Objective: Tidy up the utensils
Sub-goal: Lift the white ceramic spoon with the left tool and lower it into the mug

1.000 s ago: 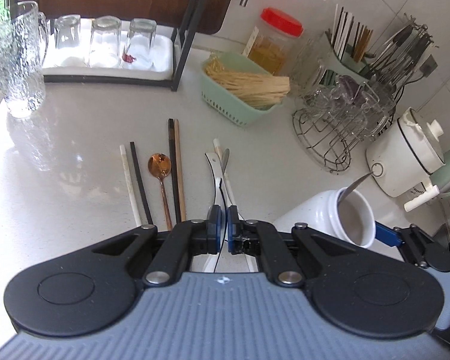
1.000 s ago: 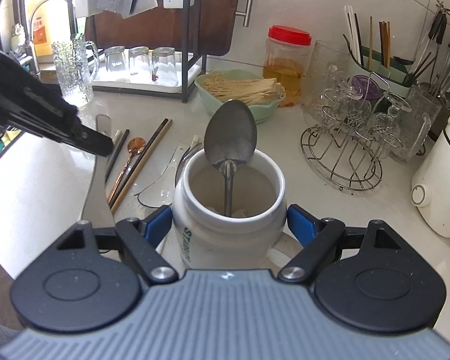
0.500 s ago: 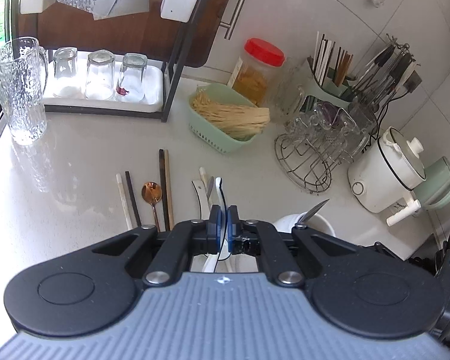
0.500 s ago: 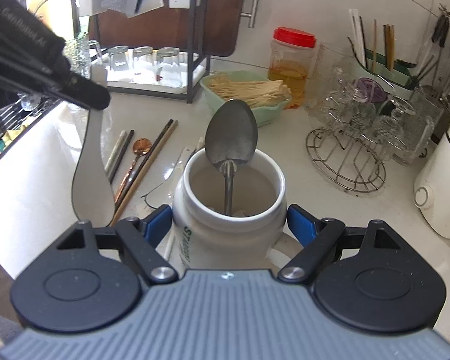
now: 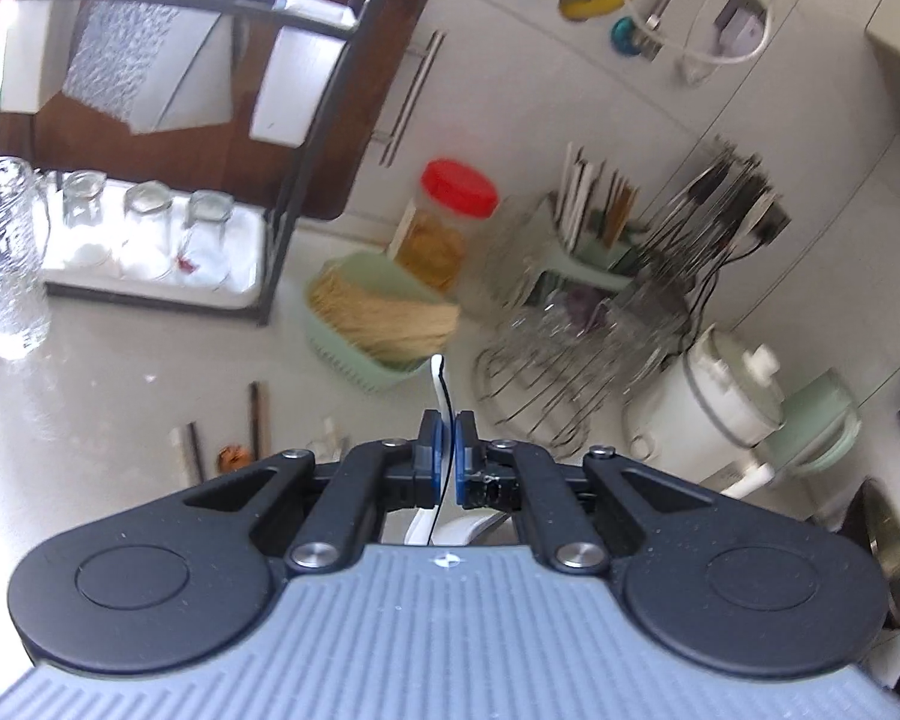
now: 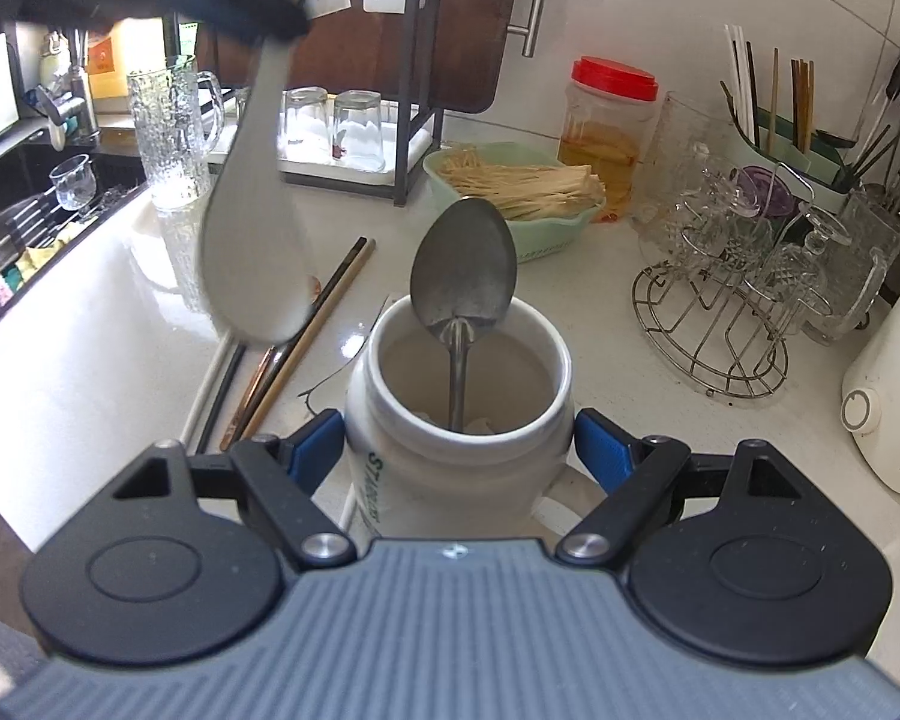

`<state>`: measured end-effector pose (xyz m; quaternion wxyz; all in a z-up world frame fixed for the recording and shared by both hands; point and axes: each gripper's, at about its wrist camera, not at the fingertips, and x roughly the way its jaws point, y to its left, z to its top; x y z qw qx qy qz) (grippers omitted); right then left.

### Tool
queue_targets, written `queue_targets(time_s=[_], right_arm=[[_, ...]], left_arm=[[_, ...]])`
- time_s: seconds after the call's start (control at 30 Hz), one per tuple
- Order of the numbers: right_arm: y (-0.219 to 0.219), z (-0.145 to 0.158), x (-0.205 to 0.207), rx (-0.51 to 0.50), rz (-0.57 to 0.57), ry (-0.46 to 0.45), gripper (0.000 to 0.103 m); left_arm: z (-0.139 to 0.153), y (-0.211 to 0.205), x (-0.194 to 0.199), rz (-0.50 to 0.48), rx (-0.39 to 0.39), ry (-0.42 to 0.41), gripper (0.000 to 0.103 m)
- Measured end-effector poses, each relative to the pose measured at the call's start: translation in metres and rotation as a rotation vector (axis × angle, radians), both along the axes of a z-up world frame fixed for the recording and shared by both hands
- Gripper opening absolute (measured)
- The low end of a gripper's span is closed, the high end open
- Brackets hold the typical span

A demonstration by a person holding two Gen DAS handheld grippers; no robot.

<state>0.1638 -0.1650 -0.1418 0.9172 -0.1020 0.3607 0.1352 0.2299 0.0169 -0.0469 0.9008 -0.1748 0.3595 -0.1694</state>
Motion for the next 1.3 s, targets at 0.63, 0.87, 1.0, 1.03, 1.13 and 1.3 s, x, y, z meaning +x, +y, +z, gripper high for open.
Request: queue_targets(time_s=[0.63,0.87,1.0,1.03,1.13,1.3], right_arm=[[-0.001,-0.001,0.001,0.009,0.027,-0.013,0.086],[-0.001,-0.001,0.001,0.015,0.029,-0.019,0.086],[-0.001,-0.002,0.002,0.017,0.029,-0.021,0.086],[-0.001,-0.002,0.003,0.017,0.028,-0.021,0.086],[0.000,-0.002,0.003,0.018,0.027,-0.024,0.086],[0.000,-0.003,0.002,0.020,0.027,-0.032,0.086]], left_arm=[[-0.020,-0.041,0.018,0.001,0.026,0.057,0.005],[-0.013,-0.044,0.011,-0.069,0.070,0.093,0.005],[-0.013,-0.044,0.013,-0.102,0.086,0.150,0.005],[-0.013,-0.044,0.014,-0.114,0.087,0.170,0.005],[-0.012,-0.045,0.020,-0.149,0.098,0.231,0.005],[-0.007,-0.060,0.033,-0.231,0.178,0.280,0.005]])
